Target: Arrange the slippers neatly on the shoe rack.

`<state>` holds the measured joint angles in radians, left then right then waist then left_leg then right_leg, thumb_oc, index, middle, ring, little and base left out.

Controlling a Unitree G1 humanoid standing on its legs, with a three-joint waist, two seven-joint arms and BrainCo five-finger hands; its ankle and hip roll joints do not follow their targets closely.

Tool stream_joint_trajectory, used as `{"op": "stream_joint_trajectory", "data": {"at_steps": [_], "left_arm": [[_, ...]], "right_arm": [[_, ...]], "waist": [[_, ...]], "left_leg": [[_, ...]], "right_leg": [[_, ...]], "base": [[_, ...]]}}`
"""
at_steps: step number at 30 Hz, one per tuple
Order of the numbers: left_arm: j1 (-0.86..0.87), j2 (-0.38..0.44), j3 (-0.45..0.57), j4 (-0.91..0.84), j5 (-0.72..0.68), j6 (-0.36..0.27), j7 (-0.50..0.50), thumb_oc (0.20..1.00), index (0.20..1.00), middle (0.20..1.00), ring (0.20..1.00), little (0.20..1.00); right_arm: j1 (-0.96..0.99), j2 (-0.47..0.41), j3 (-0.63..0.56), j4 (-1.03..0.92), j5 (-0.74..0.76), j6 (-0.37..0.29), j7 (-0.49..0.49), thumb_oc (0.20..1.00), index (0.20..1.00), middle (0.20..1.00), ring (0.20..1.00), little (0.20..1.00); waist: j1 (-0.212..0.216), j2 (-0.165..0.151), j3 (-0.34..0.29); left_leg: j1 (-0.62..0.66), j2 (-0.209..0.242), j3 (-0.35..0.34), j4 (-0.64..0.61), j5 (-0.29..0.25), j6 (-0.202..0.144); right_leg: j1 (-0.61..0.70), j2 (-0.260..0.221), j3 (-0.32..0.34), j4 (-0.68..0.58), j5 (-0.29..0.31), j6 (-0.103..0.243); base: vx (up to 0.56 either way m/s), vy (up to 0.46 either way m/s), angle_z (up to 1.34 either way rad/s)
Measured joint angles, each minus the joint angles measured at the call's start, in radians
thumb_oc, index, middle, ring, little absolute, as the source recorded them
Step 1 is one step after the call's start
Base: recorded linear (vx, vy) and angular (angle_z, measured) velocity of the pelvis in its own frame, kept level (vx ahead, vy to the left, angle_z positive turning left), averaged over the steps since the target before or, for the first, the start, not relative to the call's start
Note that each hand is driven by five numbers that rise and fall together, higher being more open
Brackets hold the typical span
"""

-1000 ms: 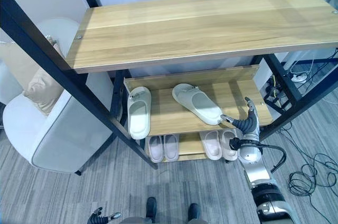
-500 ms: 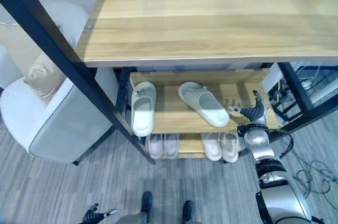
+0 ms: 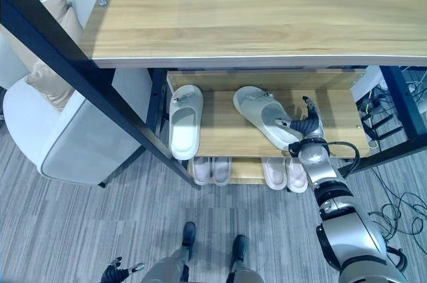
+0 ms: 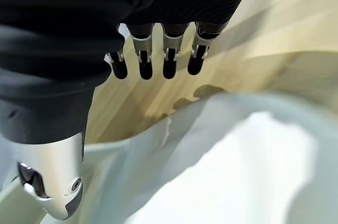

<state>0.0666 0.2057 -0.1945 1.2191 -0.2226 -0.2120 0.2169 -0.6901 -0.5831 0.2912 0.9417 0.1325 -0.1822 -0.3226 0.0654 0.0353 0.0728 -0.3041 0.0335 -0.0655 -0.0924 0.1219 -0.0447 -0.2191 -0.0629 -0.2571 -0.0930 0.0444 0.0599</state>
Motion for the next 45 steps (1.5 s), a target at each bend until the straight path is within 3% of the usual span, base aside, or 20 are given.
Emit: {"op": "stream_joint_trajectory", "data": {"at_steps": [3,4,11,13,15,24,31,38,45], "left_arm": [[-0.016,0.005,0.0,0.0,-0.003,-0.011,-0.001,1.0,1.0,1.0,1.0,1.0],[-0.022,0.008,0.0,0.0,-0.003,-0.018,-0.002,1.0,1.0,1.0,1.0,1.0],[-0.079,0.04,0.0,-0.003,-0.041,-0.024,-0.015,1.0,1.0,1.0,1.0,1.0],[-0.079,0.044,0.0,-0.002,-0.041,-0.024,-0.015,1.0,1.0,1.0,1.0,1.0],[-0.079,0.044,0.0,-0.001,-0.041,-0.024,-0.016,1.0,1.0,1.0,1.0,1.0],[-0.079,0.044,0.0,-0.002,-0.041,-0.022,-0.019,1.0,1.0,1.0,1.0,1.0],[-0.091,0.041,0.01,-0.001,-0.043,-0.008,-0.019,1.0,1.0,1.0,1.0,1.0],[-0.098,0.001,0.035,-0.008,-0.072,0.014,-0.015,1.0,1.0,1.0,1.0,1.0],[-0.08,0.002,0.037,0.003,-0.072,0.033,-0.014,1.0,1.0,1.0,1.0,1.0]], "right_arm": [[-0.124,-0.024,0.061,0.021,-0.001,0.001,0.007,1.0,1.0,1.0,1.0,1.0],[-0.154,-0.023,0.075,0.024,-0.001,0.001,0.009,1.0,1.0,1.0,1.0,1.0],[-0.159,-0.013,0.078,0.034,-0.001,0.016,0.008,1.0,1.0,1.0,1.0,1.0],[-0.158,-0.008,0.078,0.039,-0.022,0.016,0.01,0.313,0.313,0.313,0.313,0.313],[-0.158,0.008,0.073,0.064,-0.03,0.015,0.005,0.2,0.2,0.2,0.2,0.2],[-0.147,0.031,0.07,0.079,-0.04,0.023,0.005,0.2,0.2,0.2,0.2,0.2],[-0.023,0.142,-0.125,-0.046,-0.014,0.025,-0.047,0.2,0.2,0.2,0.2,0.2],[0.05,0.283,-0.113,-0.151,0.051,0.031,-0.093,0.2,0.2,0.2,0.2,0.2],[0.045,0.322,-0.081,-0.121,0.094,0.046,-0.115,0.2,0.2,0.2,0.2,0.2]], "waist": [[0.006,-0.006,0.006],[0.014,-0.031,0.023],[0.035,-0.058,0.062],[0.036,-0.058,0.063],[0.038,-0.059,0.063],[0.036,-0.058,0.063],[0.023,-0.038,0.054],[-0.004,-0.011,0.033],[0.003,-0.037,-0.021]], "left_leg": [[-0.038,0.0,0.0,0.001,0.002,0.002],[-0.045,-0.001,-0.003,0.001,0.003,0.002],[-0.056,-0.002,-0.028,0.005,0.011,-0.003],[-0.056,-0.002,-0.03,0.005,0.013,-0.003],[-0.056,-0.002,-0.039,0.005,0.015,-0.004],[-0.043,-0.003,-0.048,0.005,0.019,-0.004],[-0.017,-0.012,-0.026,0.002,0.019,-0.004],[0.028,-0.009,-0.023,0.0,0.019,-0.005],[0.02,-0.011,-0.021,0.0,0.019,-0.004]], "right_leg": [[-0.038,0.0,0.0,0.0,0.006,0.003],[-0.041,0.0,-0.003,0.0,0.004,0.004],[-0.04,0.002,-0.022,0.0,0.005,0.004],[-0.038,0.002,-0.028,0.0,0.005,0.004],[-0.035,0.003,-0.033,0.0,0.005,0.004],[-0.019,0.002,-0.04,0.0,0.006,0.003],[-0.005,-0.01,-0.023,0.0,0.01,0.002],[0.038,-0.007,-0.014,0.0,0.014,-0.001],[0.028,-0.009,-0.008,0.0,0.02,0.001]], "base": [[0.0,0.025,0.01],[0.0,0.018,0.08],[-0.01,0.002,0.09],[-0.02,0.009,0.04],[-0.02,0.016,0.08],[0.0,0.003,0.01],[-0.01,0.043,-0.07],[0.01,0.021,-0.03],[-0.03,0.053,-0.01]]}}
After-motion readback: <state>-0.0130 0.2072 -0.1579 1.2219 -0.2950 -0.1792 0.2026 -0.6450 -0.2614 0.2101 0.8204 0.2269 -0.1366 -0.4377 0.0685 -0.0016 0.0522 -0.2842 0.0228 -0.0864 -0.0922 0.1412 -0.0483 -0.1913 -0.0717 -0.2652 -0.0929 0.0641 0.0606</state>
